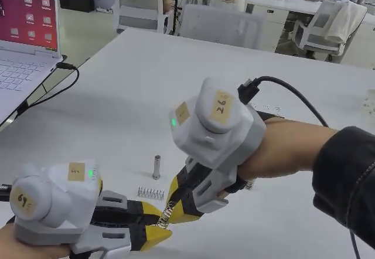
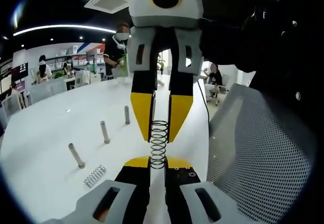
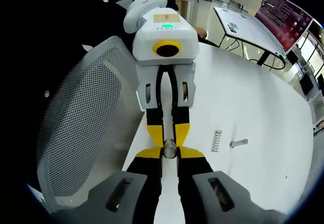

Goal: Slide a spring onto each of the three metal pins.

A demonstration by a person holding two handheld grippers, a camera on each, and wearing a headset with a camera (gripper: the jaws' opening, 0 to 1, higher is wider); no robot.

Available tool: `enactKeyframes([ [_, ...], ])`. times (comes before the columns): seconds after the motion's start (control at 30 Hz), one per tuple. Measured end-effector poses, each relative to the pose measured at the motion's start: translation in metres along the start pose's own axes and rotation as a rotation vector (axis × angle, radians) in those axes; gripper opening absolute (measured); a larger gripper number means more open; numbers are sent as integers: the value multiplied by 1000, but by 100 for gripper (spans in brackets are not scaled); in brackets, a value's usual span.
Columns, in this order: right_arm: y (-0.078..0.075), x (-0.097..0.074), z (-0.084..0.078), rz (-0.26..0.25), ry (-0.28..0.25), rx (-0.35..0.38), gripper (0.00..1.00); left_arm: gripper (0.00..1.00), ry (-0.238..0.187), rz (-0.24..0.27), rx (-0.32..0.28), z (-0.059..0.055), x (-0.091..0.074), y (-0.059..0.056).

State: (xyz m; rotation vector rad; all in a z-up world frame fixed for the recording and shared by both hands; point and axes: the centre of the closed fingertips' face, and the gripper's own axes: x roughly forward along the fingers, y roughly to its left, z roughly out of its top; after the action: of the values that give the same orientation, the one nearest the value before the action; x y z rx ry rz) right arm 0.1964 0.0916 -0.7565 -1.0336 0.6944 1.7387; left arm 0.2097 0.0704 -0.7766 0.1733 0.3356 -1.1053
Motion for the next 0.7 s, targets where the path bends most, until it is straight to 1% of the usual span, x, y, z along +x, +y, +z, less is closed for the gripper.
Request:
enactKeyframes([
  [0.2, 0, 2, -2, 11, 15, 10, 8, 2, 8, -2, 0, -2, 0, 0],
  [0.43, -1, 5, -1, 21, 15, 23, 8, 2, 14, 1, -1, -4, 0, 1],
  [0.7, -1, 8, -2, 32, 23, 26, 9, 2, 6, -1, -1, -2, 0, 0],
])
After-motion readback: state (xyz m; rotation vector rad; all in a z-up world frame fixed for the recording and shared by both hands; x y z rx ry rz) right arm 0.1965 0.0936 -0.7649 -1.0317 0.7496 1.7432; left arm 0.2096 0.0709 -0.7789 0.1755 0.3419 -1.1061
